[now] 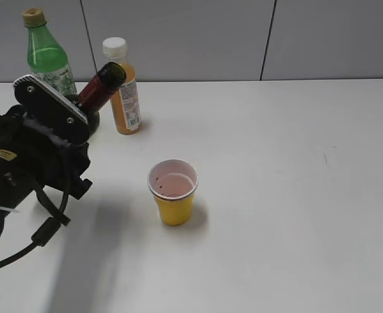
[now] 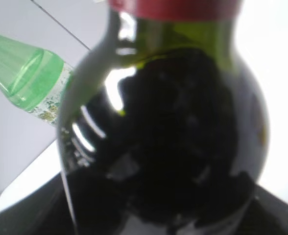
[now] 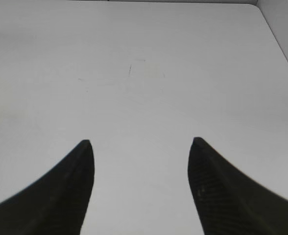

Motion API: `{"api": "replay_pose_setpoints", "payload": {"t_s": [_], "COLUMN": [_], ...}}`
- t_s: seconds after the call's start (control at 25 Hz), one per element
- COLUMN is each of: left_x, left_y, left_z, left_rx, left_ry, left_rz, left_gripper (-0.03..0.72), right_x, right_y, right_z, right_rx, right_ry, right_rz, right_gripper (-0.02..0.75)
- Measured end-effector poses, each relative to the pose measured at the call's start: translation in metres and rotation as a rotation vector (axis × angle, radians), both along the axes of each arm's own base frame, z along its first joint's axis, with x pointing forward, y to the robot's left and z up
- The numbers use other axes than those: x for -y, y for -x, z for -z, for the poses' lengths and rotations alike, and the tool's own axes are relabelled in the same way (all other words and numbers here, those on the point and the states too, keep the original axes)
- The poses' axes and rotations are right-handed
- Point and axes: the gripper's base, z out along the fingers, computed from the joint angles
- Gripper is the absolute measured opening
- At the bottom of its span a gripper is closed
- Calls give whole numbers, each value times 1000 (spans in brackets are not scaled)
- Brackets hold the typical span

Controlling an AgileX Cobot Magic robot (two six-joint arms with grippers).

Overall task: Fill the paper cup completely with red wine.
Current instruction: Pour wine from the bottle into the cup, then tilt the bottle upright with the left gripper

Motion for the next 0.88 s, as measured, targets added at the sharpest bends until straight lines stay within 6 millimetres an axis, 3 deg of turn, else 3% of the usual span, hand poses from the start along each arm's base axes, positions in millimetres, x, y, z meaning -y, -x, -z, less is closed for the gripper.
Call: {"api": "replay_pose_setpoints", "payload": {"t_s": [0.6, 0.88], "left_x": [1, 8], "left_y": [3, 6], "left_z": [-4, 11], "left_rx": [69, 32], "left_ry": [-203, -340], "left_rz": [1, 34], "left_gripper": [551, 551], "right_x": [0, 0], "right_y": [0, 0], "right_z": [0, 0], "right_rx": [-1, 0], "right_ry": [0, 0], "right_rz": [0, 0], "right_gripper": [460, 460]}}
